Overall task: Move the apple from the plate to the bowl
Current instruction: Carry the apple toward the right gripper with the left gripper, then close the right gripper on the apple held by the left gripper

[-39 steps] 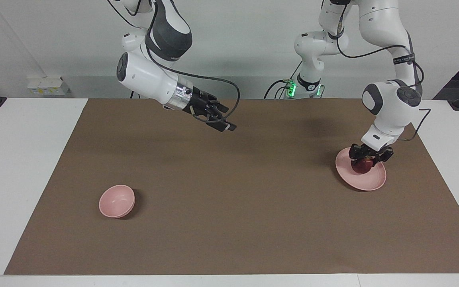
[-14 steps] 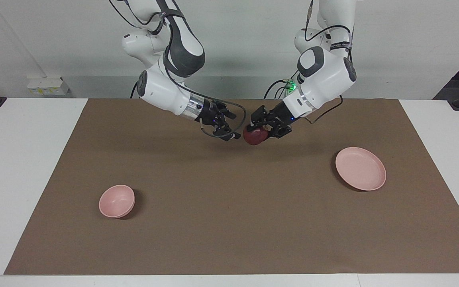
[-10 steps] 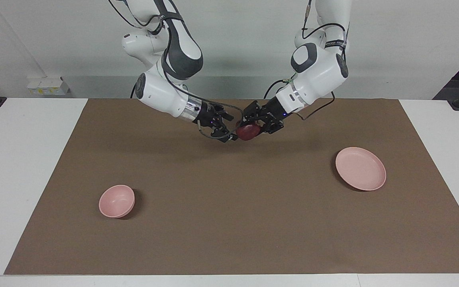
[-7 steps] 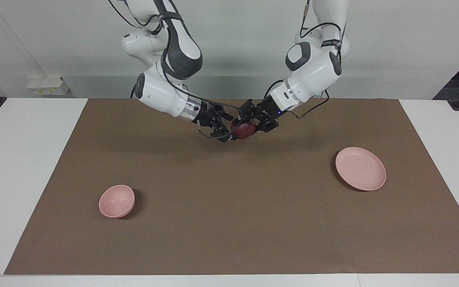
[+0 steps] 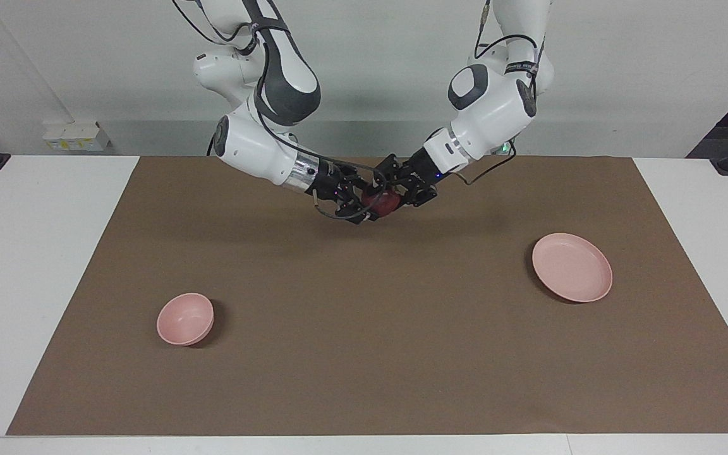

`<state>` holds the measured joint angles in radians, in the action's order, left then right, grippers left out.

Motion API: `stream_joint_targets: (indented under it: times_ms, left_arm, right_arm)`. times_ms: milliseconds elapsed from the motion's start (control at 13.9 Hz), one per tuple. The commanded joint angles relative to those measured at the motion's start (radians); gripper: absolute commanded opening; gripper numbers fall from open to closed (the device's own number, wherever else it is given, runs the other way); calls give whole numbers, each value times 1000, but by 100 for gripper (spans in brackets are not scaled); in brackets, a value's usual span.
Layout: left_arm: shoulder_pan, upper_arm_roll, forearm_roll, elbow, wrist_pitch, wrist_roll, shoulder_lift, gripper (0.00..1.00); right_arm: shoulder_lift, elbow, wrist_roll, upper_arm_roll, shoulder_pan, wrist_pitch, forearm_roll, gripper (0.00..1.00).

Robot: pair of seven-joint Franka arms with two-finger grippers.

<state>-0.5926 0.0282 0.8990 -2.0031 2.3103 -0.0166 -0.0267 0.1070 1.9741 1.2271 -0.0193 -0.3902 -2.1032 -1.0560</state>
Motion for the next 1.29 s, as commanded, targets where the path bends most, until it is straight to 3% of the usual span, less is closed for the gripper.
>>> stream_joint_targets:
  times_ms: [0,503,646,790,1005,1221]
  left_arm:
    - [-29,-1,31,-17,26,18,25,0]
    - [-29,-2,38,-8,20,43,21,1]
    - [-27,-2,35,3,17,50,19,39]
    - [-27,-1,29,9,12,50,19,70]
    - [-23,1,23,14,6,44,16,81]
    - [-15,3,20,27,8,43,13,99]
  right_arm:
    - [-18,20,-32,4,-9,-34,-32,0]
    - [-18,20,-41,5,-10,-38,-29,0]
    - [-17,19,-43,5,-12,-46,-29,0]
    - [-18,20,-43,5,-12,-46,-22,0]
    - [-18,20,-44,5,-12,-46,-21,0]
    - [-17,20,-46,5,-12,-46,-18,0]
